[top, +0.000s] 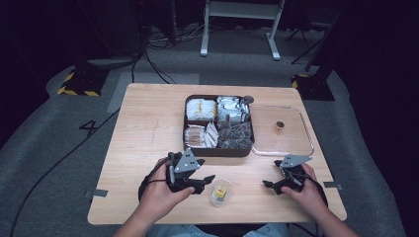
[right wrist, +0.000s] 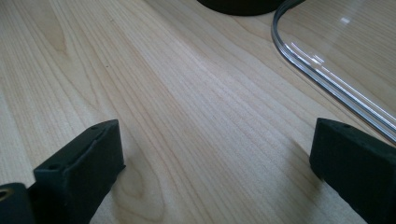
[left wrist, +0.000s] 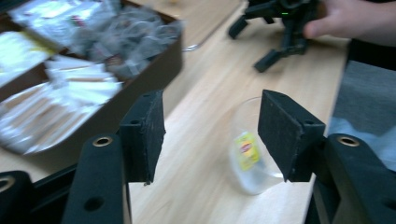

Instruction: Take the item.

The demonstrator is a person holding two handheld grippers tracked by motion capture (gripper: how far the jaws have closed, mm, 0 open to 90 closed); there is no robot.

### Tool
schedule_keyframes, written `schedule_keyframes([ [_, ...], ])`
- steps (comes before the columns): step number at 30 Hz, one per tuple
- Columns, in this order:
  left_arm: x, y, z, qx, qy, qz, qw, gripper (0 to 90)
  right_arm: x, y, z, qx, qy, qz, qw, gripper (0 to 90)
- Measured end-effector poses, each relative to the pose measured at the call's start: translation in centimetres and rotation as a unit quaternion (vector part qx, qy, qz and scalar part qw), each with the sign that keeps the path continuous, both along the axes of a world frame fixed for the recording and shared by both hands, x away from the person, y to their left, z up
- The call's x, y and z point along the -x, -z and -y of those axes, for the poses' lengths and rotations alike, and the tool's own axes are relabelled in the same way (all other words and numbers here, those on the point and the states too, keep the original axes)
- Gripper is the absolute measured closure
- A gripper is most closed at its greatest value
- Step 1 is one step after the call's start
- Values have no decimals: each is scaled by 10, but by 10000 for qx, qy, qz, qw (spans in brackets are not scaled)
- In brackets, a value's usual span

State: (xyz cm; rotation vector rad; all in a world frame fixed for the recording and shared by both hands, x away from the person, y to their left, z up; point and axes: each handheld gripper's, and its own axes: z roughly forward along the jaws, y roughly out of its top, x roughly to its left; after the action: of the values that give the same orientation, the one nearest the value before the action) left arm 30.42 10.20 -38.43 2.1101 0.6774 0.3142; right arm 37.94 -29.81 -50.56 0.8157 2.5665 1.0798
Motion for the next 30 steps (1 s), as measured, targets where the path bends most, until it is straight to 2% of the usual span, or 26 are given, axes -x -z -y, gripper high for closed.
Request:
schedule_keyframes([
  [5,-3,3,-20,-231,-379,111,9990,341,2,0,-1,-11,89,4,10000,27],
  [10,-4,11,-38,-456,-662,75,9967,310,2,0,-1,-9,101,3,9999,27],
  [15,-8,18,-55,-468,-877,-69,9950,306,2,0,-1,-2,107,3,9999,27],
  [19,-15,26,-68,-541,-1062,-209,9927,300,2,0,-1,-1,109,2,9999,27],
  [30,-27,54,-91,-958,-1362,-652,9839,284,1,0,-1,-3,108,2,9999,27],
])
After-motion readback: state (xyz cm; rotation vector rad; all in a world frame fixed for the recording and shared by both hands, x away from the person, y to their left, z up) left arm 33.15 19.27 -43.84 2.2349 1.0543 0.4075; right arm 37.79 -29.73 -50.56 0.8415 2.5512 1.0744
